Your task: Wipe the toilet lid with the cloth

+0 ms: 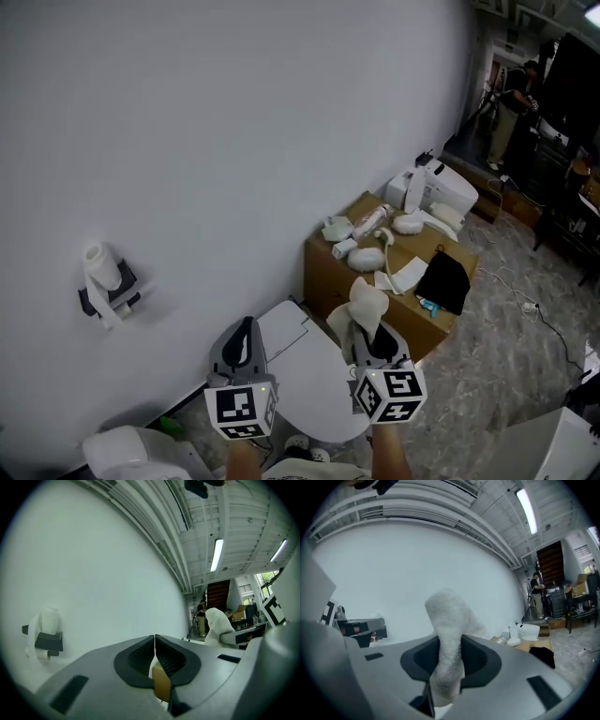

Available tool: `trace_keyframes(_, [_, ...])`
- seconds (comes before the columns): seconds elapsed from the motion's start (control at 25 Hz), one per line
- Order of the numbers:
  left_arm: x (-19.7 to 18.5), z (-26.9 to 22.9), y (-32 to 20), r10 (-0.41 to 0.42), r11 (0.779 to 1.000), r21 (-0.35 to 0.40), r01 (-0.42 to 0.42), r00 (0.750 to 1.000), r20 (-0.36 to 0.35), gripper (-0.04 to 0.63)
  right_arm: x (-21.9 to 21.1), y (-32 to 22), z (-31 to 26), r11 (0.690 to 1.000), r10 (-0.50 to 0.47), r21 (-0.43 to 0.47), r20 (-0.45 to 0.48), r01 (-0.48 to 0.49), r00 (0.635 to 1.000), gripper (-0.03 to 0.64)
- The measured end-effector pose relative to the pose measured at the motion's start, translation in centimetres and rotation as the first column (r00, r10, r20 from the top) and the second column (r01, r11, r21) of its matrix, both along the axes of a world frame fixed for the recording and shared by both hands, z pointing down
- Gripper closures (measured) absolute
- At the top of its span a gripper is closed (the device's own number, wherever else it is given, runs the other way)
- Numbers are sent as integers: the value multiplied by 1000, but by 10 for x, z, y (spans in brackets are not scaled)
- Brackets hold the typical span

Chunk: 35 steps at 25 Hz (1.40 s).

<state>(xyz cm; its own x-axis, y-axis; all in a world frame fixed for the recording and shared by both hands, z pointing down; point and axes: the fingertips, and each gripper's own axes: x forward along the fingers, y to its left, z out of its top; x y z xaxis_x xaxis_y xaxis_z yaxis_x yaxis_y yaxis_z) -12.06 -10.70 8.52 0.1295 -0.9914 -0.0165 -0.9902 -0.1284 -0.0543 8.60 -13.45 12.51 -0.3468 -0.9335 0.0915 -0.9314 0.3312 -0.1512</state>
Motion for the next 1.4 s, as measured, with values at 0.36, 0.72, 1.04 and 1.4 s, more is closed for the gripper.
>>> trace_keyframes(0.36, [-14,-18,11,-22,999,31,21,1000,9,586,-13,8,-25,998,-30,60,13,29,999,512])
trace_keyframes(0.72, [-17,-17,13,-21,999,28,21,1000,7,586,-21,9,-16,998,-48,43,3,48,999,512])
trace_keyframes(1.04, [-18,-13,8,-23,1000,20,23,1000,-8,586,-20,6,-15,998,-44,42,-4,44,999,512])
trace_keyframes(1.4, [-17,-10,3,-22,1000,14,22,1000,-11,586,-19,1,-13,998,-40,39,-13,41,999,512])
